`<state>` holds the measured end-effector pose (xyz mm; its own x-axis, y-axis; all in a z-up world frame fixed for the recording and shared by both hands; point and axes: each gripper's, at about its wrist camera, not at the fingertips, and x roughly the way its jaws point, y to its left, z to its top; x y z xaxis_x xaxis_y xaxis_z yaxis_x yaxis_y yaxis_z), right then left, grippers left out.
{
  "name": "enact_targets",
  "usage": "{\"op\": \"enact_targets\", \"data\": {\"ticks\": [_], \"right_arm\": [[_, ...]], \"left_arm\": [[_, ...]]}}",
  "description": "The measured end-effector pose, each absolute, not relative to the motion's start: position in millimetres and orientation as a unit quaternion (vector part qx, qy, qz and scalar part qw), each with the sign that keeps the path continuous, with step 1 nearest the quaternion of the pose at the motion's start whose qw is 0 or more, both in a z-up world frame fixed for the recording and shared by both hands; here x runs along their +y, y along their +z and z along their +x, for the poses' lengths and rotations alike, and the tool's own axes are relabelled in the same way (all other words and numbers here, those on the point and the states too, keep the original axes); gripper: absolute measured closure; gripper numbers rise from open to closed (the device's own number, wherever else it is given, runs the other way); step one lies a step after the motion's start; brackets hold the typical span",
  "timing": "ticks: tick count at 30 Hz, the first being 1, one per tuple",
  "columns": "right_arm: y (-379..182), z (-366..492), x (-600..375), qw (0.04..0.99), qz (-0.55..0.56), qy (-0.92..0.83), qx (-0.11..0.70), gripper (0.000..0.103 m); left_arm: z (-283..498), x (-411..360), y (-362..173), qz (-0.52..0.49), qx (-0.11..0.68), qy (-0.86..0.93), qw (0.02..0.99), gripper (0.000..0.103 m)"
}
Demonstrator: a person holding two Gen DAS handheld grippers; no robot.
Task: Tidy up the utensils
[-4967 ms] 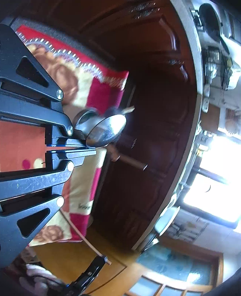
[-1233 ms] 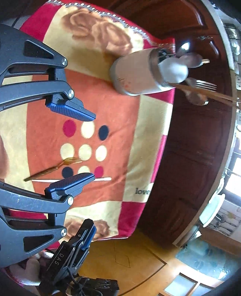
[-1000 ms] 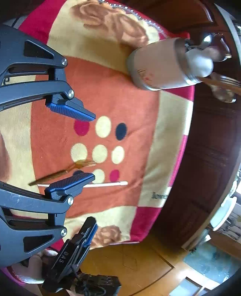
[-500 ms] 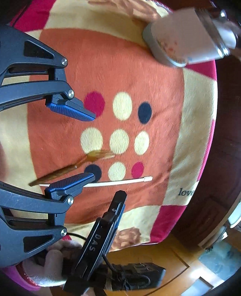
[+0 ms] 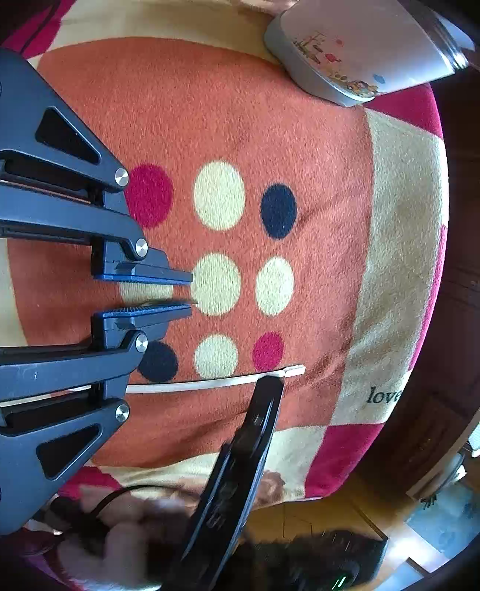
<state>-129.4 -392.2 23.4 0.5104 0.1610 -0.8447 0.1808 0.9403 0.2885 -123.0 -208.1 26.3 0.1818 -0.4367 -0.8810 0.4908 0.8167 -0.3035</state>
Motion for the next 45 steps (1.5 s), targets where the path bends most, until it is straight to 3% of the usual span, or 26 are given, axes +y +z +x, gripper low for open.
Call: {"op": "enact_targets", "data": {"ticks": [3,7,29,45], "right_arm": [[14.5,-110.4,-387.0,0.844,0.167,-0.018,0.509,0.065],[14.2,-93.8,-381.2,0.849,0.144,-0.035,0.508,0.094],[121.0,-157.4,-349.5,0.906,0.128,0.027,0.403,0.096],[79.4,-135.8,-339.3,0.864,0.11,-0.032,0.489,0.097]], "left_arm": [[-123.7,-199.9,27.9,0.018,0.56,-0.31,0.768,0.098],[-122.8,-189.0,29.7,0.001,0.561,-0.313,0.767,0.101],[-125.8,-122.5,114.8,-0.057,0.478,-0.321,0.815,0.103],[-117.3,-108.3,73.1,-0.044,0.515,-0.353,0.78,0.103]]}}
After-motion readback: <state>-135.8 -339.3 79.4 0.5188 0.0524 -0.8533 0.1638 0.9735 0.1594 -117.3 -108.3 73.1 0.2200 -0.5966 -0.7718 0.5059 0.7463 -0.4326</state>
